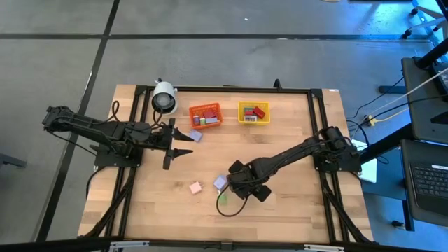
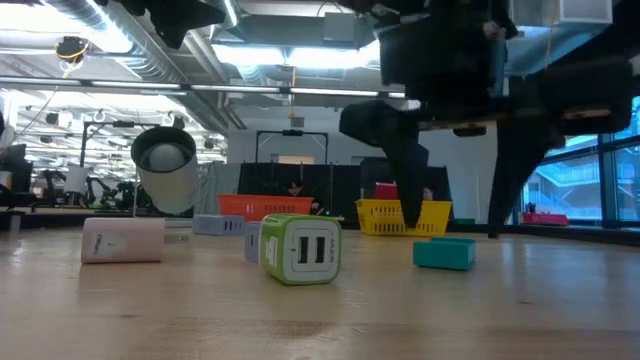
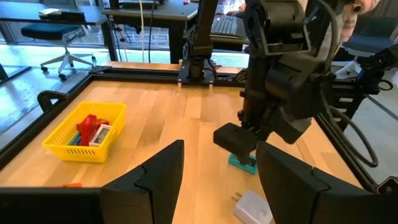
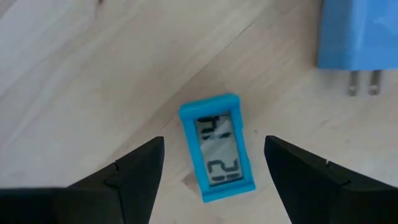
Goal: Pick & Place Office items
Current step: Put the blue digital clock into the yellow bin
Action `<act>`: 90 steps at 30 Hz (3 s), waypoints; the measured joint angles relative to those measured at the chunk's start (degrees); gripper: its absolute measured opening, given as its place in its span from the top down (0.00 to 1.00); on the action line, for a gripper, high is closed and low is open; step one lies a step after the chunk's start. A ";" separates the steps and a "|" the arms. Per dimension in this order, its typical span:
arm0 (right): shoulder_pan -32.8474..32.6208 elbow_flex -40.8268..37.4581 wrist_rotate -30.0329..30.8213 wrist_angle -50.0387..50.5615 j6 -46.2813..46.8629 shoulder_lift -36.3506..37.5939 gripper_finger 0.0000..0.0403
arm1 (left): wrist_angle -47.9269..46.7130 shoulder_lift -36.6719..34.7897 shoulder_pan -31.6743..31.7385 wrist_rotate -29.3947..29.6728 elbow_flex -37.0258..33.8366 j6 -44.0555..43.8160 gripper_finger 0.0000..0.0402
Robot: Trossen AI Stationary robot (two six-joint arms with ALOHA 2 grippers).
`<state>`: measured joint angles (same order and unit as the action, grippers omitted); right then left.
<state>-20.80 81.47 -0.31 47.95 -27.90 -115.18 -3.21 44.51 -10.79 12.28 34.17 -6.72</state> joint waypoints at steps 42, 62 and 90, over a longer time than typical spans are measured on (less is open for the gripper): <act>2.48 -3.50 6.98 -7.74 12.55 0.11 0.65 | 0.48 0.00 0.01 -0.99 0.00 0.94 0.51; 12.44 3.06 8.16 -7.65 33.37 0.24 0.65 | 0.48 -0.02 0.02 -0.84 0.00 0.47 0.51; 32.49 9.83 9.98 -10.37 57.46 11.51 0.65 | -0.01 0.00 0.02 6.29 0.00 -0.21 0.51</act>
<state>11.69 91.31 9.67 37.58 29.56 -103.66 -3.22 44.51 -10.76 18.57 34.17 -6.93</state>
